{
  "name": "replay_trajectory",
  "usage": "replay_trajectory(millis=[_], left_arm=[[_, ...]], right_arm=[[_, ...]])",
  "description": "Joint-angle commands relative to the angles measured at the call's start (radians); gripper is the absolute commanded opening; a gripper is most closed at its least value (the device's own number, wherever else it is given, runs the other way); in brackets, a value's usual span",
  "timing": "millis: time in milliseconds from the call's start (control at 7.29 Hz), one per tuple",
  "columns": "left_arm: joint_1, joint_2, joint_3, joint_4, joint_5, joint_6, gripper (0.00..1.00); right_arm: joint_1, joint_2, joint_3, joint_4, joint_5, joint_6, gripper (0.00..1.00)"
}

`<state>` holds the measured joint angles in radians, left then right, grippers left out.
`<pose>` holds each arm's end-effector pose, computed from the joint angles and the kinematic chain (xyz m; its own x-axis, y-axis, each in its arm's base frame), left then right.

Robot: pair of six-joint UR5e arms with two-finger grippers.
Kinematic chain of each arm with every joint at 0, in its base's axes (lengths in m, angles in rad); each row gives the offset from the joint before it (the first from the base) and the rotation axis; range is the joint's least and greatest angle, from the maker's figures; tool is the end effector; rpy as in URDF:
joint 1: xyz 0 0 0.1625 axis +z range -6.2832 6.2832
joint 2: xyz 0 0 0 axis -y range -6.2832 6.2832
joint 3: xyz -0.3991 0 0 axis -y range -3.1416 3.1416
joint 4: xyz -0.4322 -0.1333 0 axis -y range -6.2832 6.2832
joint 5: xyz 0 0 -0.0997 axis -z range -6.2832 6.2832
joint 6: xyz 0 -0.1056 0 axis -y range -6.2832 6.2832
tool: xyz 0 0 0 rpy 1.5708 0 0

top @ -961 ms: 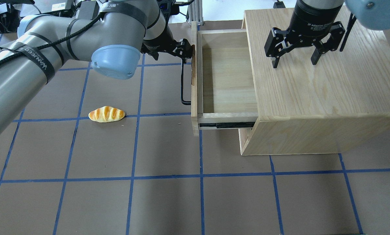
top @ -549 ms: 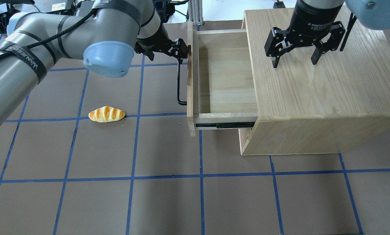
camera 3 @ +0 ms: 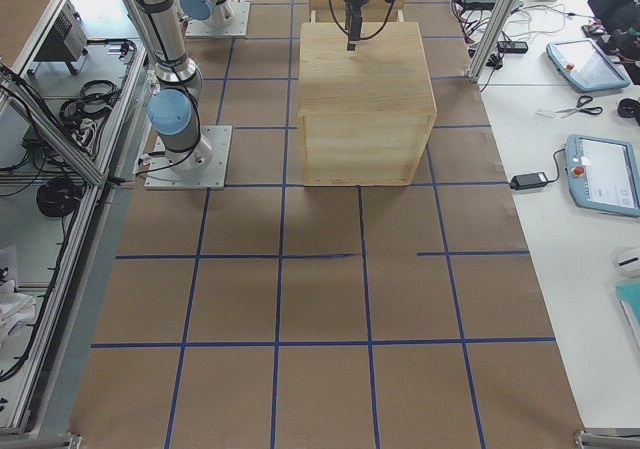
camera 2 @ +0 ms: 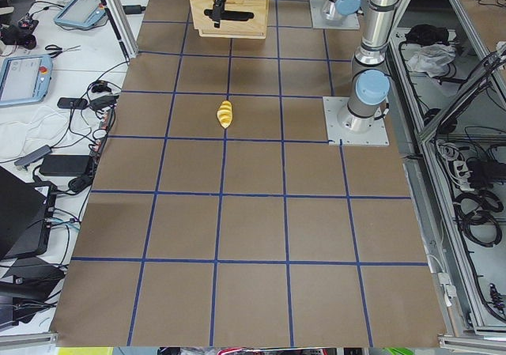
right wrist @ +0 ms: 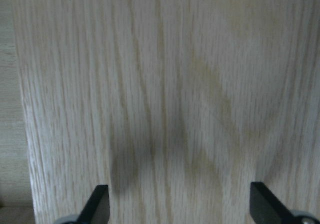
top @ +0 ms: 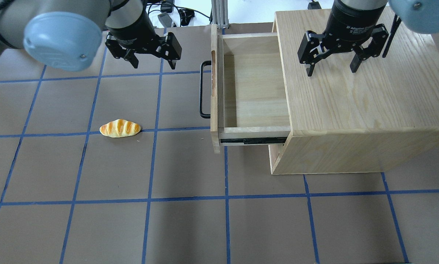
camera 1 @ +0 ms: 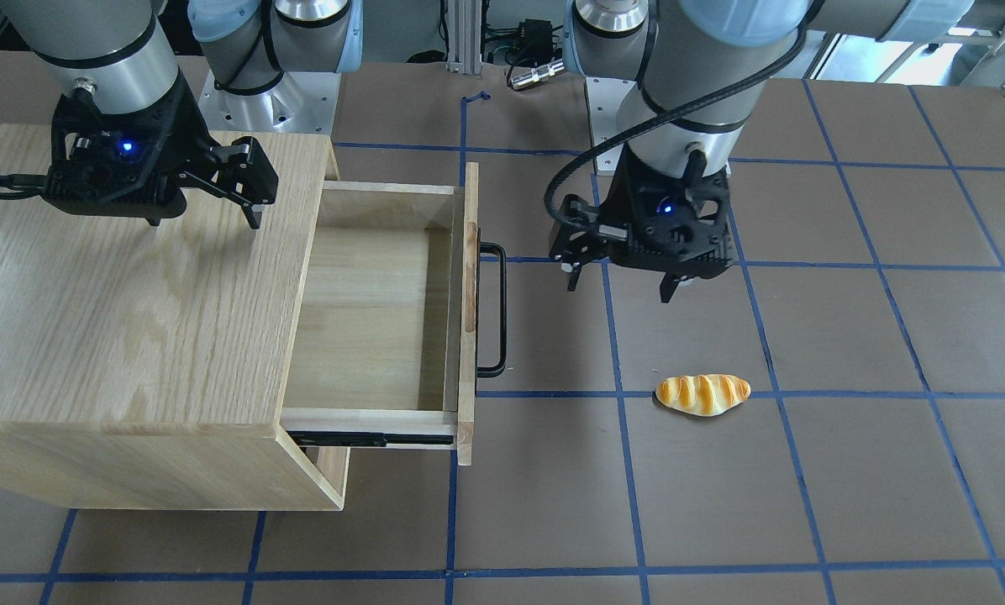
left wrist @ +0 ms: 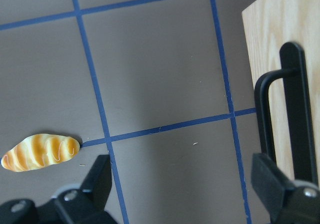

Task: Open upper drawer

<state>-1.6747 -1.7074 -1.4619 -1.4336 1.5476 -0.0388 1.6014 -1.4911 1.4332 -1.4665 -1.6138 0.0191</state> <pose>-0.1969 -0.5797 0.4519 -0.9973 0.0678 0.0273 0.0645 0.9920 -0.1083 0.1458 -0.5537 0.4753 -0.9989 -0.0135 0.0438 -0.0115 0.9989 0.0455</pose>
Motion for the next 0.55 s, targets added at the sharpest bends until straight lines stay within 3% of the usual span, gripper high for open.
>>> replay_trajectory(millis=[0,412], left_arm=[[0.104,0.060,-0.001,-0.117,0.012,-0.015,1.00],[0.199,0.118,0.002,-0.220,0.063,-0.003,1.00]], right_arm=[[0.000,0.000,0.000,0.000,0.000,0.001,1.00],[0.000,0.000,0.000,0.000,0.000,0.001,1.00]])
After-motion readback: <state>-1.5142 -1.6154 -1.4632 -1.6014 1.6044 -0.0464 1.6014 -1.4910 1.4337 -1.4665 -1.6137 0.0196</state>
